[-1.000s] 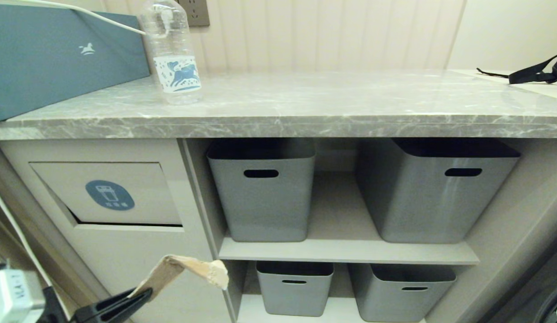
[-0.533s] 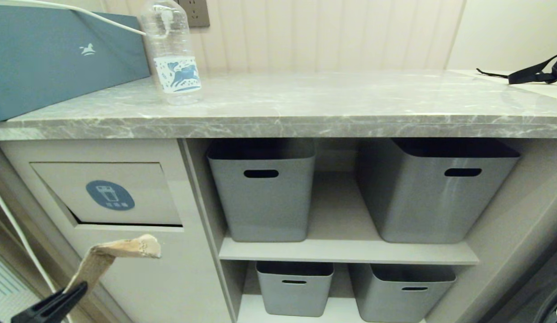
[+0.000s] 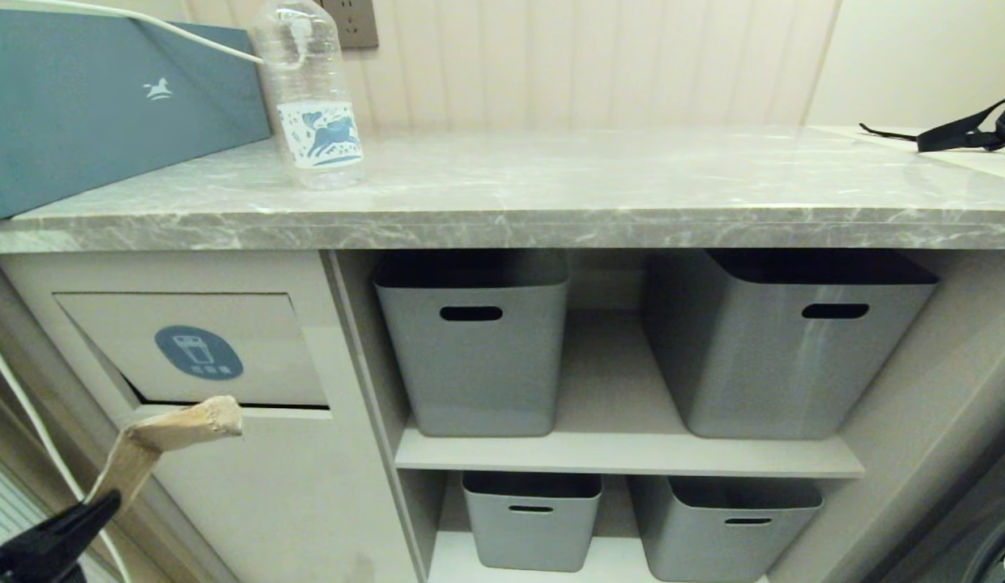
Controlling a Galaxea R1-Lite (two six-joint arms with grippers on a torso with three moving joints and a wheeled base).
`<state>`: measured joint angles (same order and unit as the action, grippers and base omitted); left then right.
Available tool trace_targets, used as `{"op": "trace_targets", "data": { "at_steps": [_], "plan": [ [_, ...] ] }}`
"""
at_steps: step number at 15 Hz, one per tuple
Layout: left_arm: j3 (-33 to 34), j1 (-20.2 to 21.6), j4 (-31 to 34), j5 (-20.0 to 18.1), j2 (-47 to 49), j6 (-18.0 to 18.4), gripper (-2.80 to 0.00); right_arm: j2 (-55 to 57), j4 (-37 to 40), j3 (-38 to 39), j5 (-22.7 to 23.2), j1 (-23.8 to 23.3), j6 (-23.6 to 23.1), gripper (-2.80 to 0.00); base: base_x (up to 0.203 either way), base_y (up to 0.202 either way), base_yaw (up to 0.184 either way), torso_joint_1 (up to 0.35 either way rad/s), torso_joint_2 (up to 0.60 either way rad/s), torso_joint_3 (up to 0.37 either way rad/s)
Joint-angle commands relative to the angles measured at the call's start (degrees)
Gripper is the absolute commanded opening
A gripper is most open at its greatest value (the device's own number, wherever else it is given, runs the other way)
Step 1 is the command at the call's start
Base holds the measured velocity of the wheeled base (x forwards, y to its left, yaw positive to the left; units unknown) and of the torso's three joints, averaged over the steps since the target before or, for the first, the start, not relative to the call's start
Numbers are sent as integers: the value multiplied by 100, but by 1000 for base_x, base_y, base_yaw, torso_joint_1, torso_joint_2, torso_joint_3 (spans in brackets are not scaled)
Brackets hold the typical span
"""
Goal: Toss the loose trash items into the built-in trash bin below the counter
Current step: Put the garbage in the trash can
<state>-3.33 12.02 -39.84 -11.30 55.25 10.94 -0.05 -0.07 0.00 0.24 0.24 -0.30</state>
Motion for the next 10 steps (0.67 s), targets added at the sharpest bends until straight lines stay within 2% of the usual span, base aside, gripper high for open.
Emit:
{"op": "trace_targets", "data": {
  "at_steps": [1,4,10],
  "plan": [
    [-287,37,-127,-5,735,-118,-280,-4,-1,0,2,2,-5,-280,0,0,0,0,0,0],
    [-616,67,-800,14,1670,-171,-280,-4,-1,0,2,2,-5,-280,0,0,0,0,0,0],
    [-1242,435,-1986,30,3298,-164,-280,-4,-1,0,2,2,-5,-280,0,0,0,0,0,0]
  ]
}}
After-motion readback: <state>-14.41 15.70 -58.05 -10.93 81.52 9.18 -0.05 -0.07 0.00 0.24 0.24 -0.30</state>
